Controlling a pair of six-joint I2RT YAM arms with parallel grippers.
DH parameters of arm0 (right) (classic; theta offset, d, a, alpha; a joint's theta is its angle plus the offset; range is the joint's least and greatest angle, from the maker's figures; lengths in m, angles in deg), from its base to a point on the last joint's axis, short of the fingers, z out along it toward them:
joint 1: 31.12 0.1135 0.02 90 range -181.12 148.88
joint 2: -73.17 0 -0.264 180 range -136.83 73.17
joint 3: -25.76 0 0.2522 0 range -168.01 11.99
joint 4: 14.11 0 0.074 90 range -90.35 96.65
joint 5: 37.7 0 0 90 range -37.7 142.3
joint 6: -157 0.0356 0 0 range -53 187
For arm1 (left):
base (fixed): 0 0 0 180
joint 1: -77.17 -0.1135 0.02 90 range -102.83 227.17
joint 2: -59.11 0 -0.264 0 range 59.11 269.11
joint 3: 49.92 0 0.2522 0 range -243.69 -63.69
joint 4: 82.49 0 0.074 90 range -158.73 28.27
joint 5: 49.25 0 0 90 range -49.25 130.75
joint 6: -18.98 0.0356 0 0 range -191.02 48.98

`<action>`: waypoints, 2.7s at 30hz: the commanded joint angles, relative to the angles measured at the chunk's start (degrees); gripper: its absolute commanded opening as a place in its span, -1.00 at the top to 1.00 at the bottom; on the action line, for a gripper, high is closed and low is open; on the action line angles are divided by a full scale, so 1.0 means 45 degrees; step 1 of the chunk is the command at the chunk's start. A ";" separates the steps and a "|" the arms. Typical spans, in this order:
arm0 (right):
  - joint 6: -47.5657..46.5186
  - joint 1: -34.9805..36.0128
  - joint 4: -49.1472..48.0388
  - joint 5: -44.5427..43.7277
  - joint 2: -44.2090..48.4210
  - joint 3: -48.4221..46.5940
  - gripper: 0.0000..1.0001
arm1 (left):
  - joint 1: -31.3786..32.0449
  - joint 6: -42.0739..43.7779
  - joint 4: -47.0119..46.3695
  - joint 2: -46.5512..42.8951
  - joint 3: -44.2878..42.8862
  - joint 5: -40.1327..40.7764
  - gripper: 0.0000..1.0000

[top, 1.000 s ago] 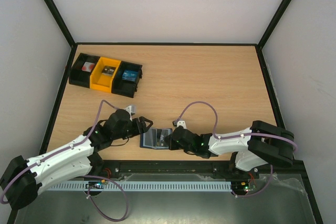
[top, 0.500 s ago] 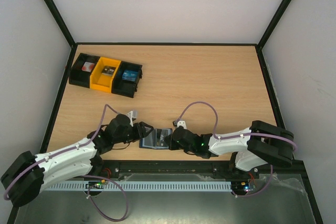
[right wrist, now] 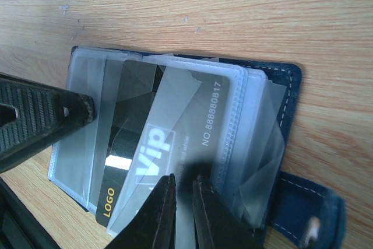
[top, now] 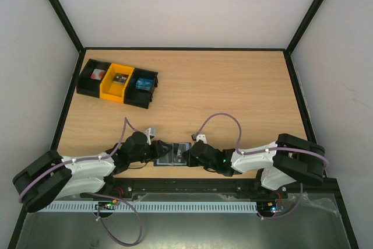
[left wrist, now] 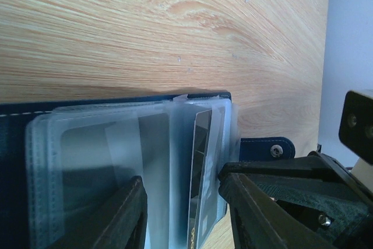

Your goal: Take the credit cards out of the card holder

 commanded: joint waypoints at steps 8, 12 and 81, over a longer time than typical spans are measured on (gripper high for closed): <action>0.0026 0.0056 0.0103 -0.0240 -0.0308 0.0161 0.79 | 0.0306 -0.0233 -0.2756 0.1457 0.0175 0.0323 0.42; 0.0023 0.0056 0.0108 -0.0233 -0.0292 0.0171 0.79 | 0.0347 -0.0307 -0.3196 0.1995 0.0156 0.0237 0.43; -0.4906 -0.0062 0.4831 0.0264 0.5631 -0.1873 0.51 | 0.0465 0.2622 0.5732 -0.5765 -0.2075 0.0319 0.95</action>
